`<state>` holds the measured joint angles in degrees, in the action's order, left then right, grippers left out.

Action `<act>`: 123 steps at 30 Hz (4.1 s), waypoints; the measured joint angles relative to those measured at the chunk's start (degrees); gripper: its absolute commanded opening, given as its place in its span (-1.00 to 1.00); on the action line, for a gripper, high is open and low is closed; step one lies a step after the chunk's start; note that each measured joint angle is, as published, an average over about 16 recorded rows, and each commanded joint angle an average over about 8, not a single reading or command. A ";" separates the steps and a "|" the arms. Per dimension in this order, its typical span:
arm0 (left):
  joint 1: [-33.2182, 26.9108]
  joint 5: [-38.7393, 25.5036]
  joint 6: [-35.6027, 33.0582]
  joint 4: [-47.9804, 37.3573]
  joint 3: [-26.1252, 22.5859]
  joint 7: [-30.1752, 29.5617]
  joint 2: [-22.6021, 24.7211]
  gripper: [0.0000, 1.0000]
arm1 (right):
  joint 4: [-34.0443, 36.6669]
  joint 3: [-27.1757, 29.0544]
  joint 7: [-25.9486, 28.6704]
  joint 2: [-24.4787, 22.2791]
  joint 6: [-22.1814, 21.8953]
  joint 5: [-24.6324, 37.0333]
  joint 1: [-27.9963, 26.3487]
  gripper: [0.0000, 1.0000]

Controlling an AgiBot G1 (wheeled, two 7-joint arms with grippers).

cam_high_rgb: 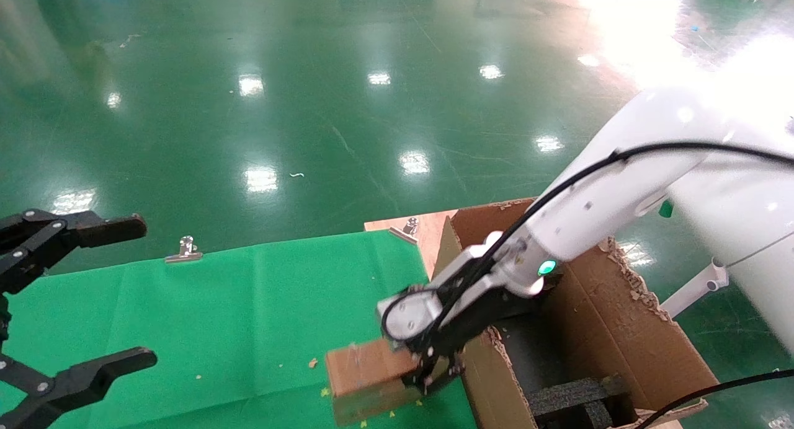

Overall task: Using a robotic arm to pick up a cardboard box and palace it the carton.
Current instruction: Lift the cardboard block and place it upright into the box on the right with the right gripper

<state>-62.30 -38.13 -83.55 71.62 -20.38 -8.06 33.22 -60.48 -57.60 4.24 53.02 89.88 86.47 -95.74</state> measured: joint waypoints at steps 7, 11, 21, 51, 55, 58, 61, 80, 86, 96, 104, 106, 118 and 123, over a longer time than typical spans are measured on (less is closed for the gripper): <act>0.00 0.00 0.00 0.00 0.00 0.00 0.00 1.00 | 3.53 0.05 -2.30 -1.42 0.58 -3.17 -5.62 -1.00; 0.00 0.00 0.00 0.00 0.00 0.00 0.00 1.00 | 6.32 -0.73 -4.32 -2.28 0.97 -5.38 -10.43 -1.00; 0.00 0.01 0.00 0.00 -0.01 0.00 0.00 1.00 | 13.16 -6.10 -9.36 -5.07 1.41 -10.67 -21.64 -1.00; 0.00 0.01 0.01 0.00 -0.02 0.01 -0.01 1.00 | 32.15 -29.98 -8.58 -20.53 -0.84 -14.49 -33.33 -1.00; -0.01 0.01 0.01 0.00 -0.02 0.01 -0.01 1.00 | 36.59 -29.98 -4.34 -21.47 -2.21 -17.16 -30.11 -1.00; -0.01 0.01 0.01 0.00 -0.02 0.01 -0.01 1.00 | 39.40 -29.67 -1.12 -22.32 -3.33 -19.10 -27.41 -1.00; 0.00 0.02 0.01 -0.01 -0.02 0.01 -0.01 1.00 | 41.43 -29.30 1.51 -23.24 -4.25 -20.90 -24.80 -1.00; 0.01 0.04 0.02 -0.02 -0.02 0.02 -0.01 1.00 | 44.12 -28.46 6.79 -25.57 -6.79 -24.81 -18.71 -1.00; 0.00 0.04 0.02 -0.02 -0.02 0.02 -0.01 1.00 | 45.41 -28.67 10.35 -24.39 -8.02 -24.72 -18.16 -1.00; 0.00 0.04 0.02 -0.03 -0.02 0.02 -0.02 1.00 | 48.77 -29.71 23.15 -21.08 -12.29 -23.97 -15.83 -1.00; 0.00 0.04 0.02 -0.03 -0.03 0.02 -0.02 1.00 | 48.45 -30.86 31.88 -19.43 -16.02 -22.56 -14.24 -1.00; 0.00 0.04 0.02 -0.03 -0.03 0.02 -0.02 1.00 | 47.74 -31.12 33.43 -19.28 -17.04 -22.20 -13.84 -1.00; 0.00 0.04 0.02 -0.03 -0.03 0.02 -0.02 1.00 | 39.57 -32.24 39.51 -20.25 -24.17 -20.65 -10.68 -1.00; 0.00 0.04 0.02 -0.03 -0.03 0.02 -0.02 1.00 | 35.53 -32.80 41.80 -20.73 -27.63 -19.97 -8.77 -1.00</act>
<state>-62.30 -38.08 -83.53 71.59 -20.42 -8.04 33.20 -24.95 -90.40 46.04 32.29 62.24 66.50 -104.51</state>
